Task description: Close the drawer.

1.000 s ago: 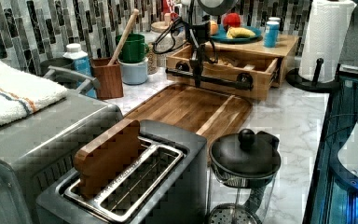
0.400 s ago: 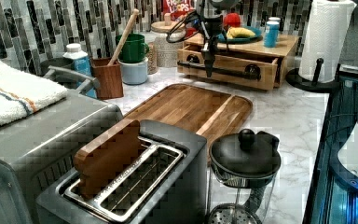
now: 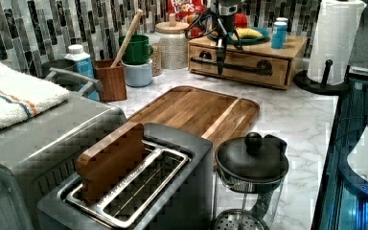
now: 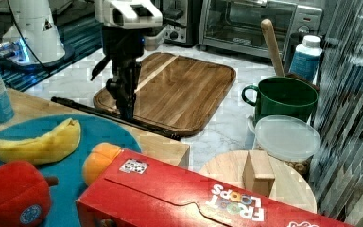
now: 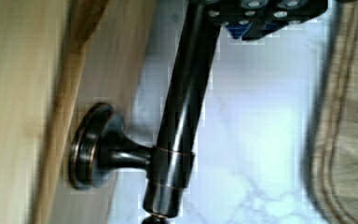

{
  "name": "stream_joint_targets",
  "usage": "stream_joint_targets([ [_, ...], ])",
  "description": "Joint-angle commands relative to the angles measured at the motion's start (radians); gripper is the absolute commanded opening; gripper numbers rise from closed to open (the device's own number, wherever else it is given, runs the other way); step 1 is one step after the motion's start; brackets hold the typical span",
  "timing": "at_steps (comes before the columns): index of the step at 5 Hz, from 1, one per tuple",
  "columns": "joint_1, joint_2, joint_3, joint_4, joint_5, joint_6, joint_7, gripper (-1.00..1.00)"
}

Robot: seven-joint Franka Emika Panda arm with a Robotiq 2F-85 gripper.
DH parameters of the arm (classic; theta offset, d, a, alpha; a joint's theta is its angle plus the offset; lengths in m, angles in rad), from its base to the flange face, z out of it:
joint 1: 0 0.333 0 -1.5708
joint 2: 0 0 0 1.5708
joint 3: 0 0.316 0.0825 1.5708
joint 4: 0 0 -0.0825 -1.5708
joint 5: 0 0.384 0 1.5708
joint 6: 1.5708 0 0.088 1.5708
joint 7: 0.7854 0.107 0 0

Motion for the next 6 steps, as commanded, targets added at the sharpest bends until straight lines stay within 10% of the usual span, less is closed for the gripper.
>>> stream_joint_targets([
  [1,-0.038,0.016,-0.150,0.209,-0.214,0.005,0.135,-1.00],
  [6,-0.045,0.018,-0.132,0.216,-0.218,-0.009,0.169,-1.00],
])
